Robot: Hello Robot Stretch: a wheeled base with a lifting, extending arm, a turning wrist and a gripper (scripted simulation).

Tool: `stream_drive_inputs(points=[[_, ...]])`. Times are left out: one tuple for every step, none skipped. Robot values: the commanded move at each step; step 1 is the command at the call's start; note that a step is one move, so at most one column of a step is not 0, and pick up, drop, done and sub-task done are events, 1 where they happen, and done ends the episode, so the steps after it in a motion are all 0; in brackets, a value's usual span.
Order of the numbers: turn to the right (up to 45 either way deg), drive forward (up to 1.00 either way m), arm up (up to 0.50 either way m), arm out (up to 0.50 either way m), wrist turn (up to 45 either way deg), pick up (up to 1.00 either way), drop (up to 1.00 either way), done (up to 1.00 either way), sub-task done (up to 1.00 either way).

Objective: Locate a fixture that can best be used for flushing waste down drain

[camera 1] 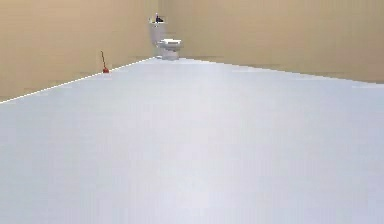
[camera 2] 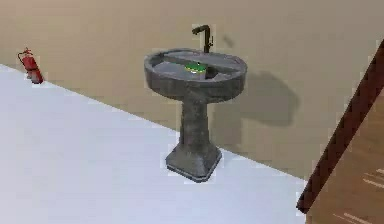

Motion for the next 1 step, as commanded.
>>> stream_drive_inputs(points=[[0.0,1.00,0.00,0.00,0.0,0.00,0.00,0.00,0.00]])
